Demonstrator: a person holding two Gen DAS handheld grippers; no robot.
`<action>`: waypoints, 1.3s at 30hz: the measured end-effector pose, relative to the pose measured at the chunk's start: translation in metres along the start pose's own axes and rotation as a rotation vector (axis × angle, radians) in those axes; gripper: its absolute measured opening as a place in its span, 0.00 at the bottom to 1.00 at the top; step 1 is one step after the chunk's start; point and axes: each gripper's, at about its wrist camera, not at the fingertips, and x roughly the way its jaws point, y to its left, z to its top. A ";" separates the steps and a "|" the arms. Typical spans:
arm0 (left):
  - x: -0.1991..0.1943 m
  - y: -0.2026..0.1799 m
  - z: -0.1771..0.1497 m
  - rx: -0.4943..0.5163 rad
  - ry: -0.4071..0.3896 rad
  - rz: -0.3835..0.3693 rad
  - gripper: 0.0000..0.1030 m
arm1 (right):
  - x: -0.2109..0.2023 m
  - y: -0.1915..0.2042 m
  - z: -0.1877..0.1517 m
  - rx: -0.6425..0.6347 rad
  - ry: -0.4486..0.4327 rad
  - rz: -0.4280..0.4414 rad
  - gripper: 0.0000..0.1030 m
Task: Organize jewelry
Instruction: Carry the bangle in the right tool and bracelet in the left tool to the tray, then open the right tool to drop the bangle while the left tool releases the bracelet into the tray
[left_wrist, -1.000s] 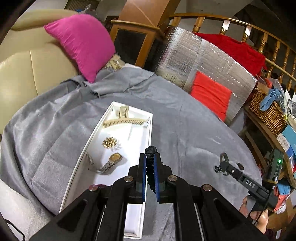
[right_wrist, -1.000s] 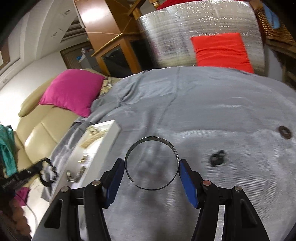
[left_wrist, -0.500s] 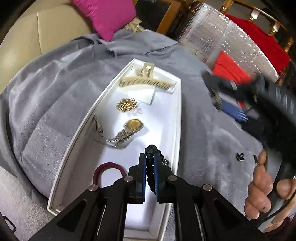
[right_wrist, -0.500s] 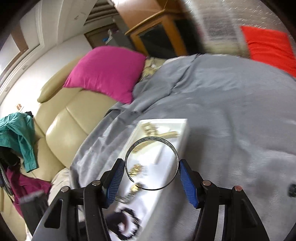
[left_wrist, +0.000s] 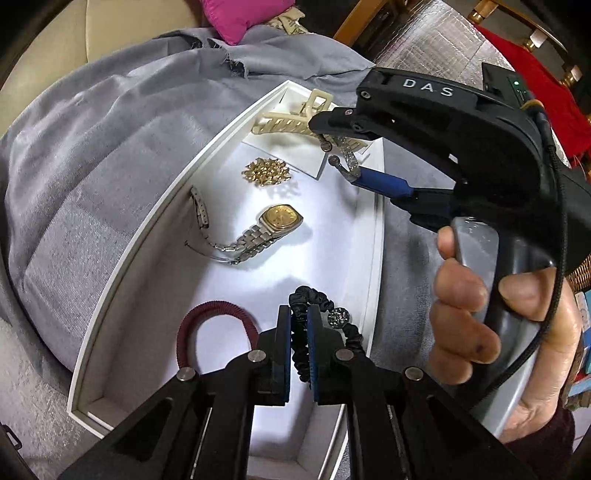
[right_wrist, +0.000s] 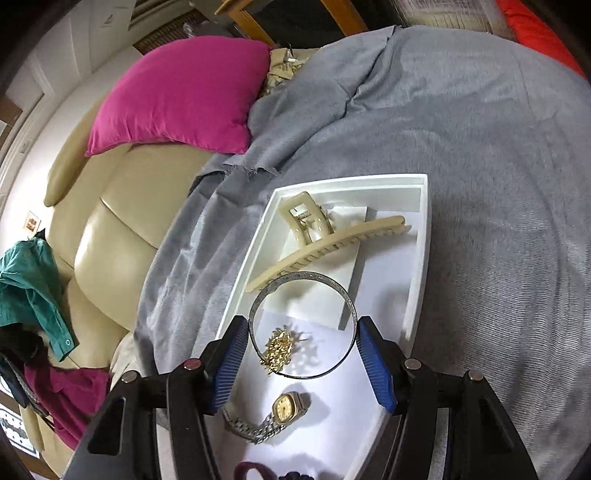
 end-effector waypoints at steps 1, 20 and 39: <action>0.001 0.000 0.002 -0.002 0.001 0.001 0.08 | 0.001 0.002 0.000 -0.006 -0.001 -0.006 0.62; -0.001 0.005 0.009 -0.050 0.009 0.015 0.08 | 0.022 0.024 0.000 -0.188 0.027 -0.248 0.64; -0.029 -0.006 0.014 -0.023 -0.071 0.061 0.20 | -0.033 -0.001 0.005 -0.034 -0.032 -0.078 0.64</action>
